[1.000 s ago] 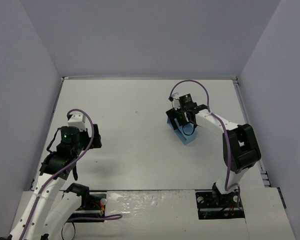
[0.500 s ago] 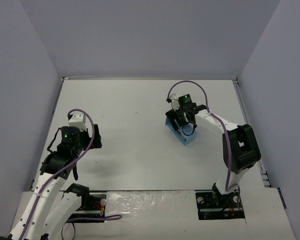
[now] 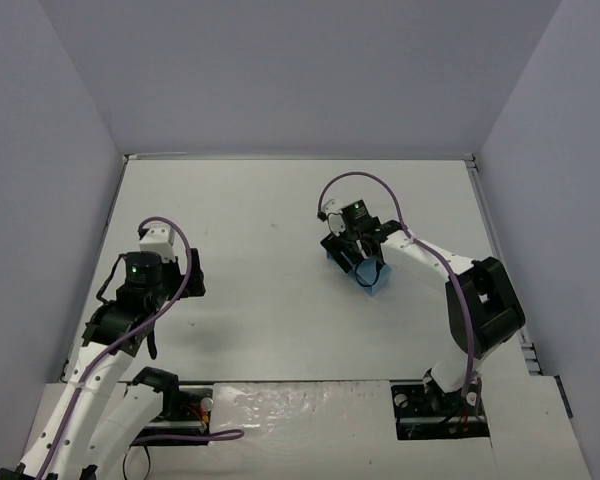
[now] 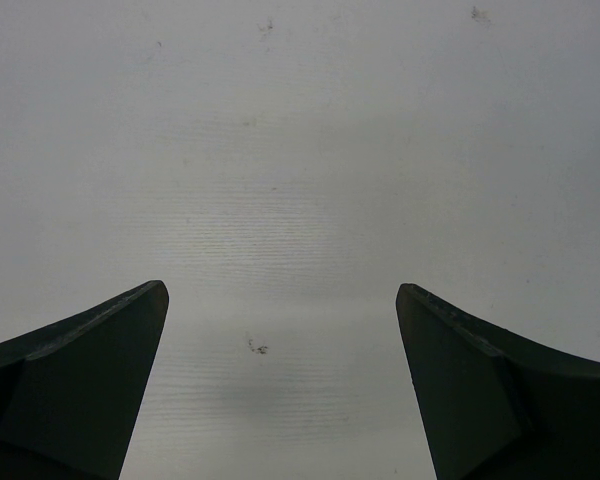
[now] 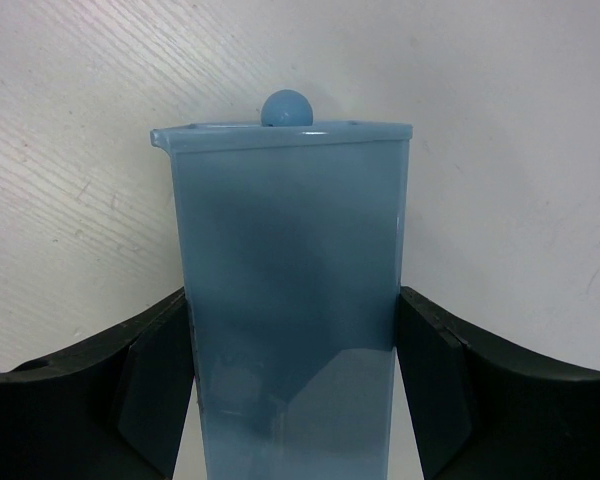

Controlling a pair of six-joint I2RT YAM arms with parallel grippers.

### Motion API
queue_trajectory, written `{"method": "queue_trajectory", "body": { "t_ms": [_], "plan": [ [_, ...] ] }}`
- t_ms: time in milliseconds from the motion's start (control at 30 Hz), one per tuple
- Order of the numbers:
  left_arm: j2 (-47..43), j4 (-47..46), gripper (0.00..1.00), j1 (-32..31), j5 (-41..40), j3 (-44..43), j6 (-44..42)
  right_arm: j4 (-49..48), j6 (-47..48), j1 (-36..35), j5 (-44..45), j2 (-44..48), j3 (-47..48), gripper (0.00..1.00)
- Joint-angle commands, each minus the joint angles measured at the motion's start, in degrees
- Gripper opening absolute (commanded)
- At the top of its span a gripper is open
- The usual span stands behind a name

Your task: Build the wood block tower

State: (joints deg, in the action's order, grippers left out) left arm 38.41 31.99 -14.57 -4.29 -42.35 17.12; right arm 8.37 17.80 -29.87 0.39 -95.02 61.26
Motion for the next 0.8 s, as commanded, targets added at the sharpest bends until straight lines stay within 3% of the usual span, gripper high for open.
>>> {"method": "queue_trajectory", "body": {
  "t_ms": [0,767],
  "plan": [
    [0.3,-4.1,0.97,-0.3,0.4,-0.5,-0.5,-1.1,1.9,-2.3,7.9,4.0,0.3,0.0],
    [2.0,-4.2,0.97,-0.3,1.1,-0.4,-0.4,-2.5,0.0,-3.1,15.6,3.4,-1.2,0.0]
  ]
}}
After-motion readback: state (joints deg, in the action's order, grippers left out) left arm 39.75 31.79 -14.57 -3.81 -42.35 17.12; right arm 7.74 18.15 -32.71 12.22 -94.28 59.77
